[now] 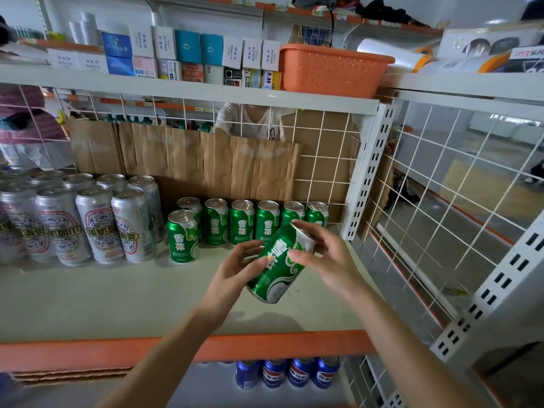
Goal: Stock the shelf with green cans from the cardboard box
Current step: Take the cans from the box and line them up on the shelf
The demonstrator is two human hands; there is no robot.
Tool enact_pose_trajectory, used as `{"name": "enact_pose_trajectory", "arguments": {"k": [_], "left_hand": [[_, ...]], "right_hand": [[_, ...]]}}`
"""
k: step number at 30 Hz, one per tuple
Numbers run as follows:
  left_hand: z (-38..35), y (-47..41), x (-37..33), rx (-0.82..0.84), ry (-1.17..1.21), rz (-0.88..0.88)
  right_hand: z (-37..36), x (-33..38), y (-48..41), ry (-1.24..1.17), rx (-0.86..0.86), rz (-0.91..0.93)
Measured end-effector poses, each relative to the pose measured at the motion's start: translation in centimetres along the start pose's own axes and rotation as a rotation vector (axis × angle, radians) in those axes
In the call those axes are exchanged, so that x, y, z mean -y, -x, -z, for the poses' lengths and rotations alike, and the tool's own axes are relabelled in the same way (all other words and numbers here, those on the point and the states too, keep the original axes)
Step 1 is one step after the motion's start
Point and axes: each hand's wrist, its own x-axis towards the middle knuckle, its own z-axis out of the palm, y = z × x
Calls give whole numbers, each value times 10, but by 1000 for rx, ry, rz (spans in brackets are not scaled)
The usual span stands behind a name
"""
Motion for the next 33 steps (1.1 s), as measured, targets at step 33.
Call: {"name": "enact_pose_trajectory", "arguments": {"k": [33], "left_hand": [[-24,-11,11,-71,222,91]], "right_hand": [[-43,-21,29,87,-128,-53]]}}
